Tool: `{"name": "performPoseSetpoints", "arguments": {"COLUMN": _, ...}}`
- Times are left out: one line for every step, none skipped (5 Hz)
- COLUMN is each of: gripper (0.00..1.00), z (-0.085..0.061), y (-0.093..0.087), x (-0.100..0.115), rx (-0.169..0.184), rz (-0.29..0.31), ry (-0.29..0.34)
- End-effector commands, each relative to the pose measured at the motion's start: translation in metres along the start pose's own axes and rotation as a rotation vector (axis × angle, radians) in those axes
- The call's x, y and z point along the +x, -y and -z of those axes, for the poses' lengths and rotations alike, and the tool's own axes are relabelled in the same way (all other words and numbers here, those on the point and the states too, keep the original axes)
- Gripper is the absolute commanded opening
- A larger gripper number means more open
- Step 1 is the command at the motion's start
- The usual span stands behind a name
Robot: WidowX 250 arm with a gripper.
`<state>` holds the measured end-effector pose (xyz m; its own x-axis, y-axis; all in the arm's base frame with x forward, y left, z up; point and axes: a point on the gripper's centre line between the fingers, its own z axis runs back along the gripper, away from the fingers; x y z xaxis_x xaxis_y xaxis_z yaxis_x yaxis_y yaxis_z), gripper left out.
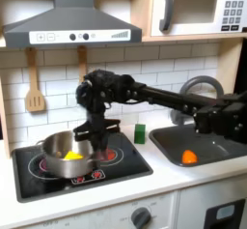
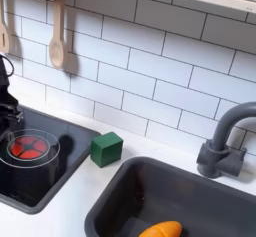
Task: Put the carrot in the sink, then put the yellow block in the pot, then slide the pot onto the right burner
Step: 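Slide the pot onto the right burner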
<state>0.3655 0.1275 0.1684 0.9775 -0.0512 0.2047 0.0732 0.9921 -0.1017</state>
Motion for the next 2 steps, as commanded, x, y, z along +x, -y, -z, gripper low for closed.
{"name": "performPoseSetpoints", "arguments": {"gripper": 0.0, "z": -0.0084, "y": 0.0242, "x": 0.011, "rx": -0.058, "rz": 0.006, "ry": 0.028}}
{"name": "performPoseSetpoints", "arguments": {"gripper": 0.0, "z": -0.0072, "y": 0.0281, "x": 0.011, "rx": -0.065, "rz": 0.008, "ry": 0.018}}
